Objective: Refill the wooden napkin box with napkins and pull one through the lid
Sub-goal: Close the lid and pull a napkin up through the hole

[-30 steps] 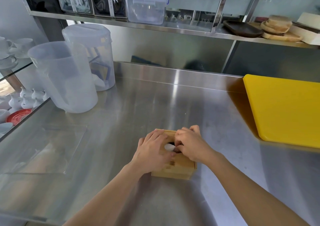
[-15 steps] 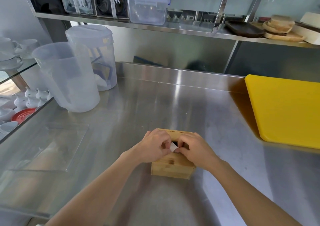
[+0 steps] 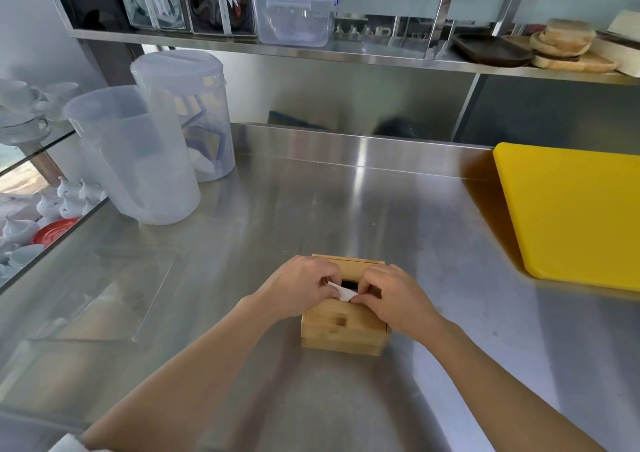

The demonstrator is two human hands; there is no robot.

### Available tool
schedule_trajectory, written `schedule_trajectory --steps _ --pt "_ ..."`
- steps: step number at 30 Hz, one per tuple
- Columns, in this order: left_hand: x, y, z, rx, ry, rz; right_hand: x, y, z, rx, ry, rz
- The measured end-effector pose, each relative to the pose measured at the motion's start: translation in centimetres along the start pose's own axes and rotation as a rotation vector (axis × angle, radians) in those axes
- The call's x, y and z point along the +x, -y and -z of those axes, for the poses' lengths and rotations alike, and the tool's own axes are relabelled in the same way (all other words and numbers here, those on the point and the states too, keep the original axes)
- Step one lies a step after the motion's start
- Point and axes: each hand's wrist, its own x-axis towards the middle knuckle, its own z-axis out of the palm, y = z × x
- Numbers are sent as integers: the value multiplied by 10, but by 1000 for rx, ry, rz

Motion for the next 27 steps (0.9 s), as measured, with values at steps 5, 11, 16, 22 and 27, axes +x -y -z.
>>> schedule_trajectory --steps 5,11,16,22,27 --pt "-14 2 -7 240 -280 -238 -4 -2 -7 -45 -79 46" --pt "-24 5 -20 328 -495 -277 -3 2 -16 -219 -202 150" --pt "-27 4 -27 374 -473 -309 -2 3 -20 -253 -216 182" --pt "-26 5 -25 279 -235 -259 1 3 -14 -53 22 94" --pt "-25 6 -27 291 -150 -201 7 -5 -16 -142 452 -157"
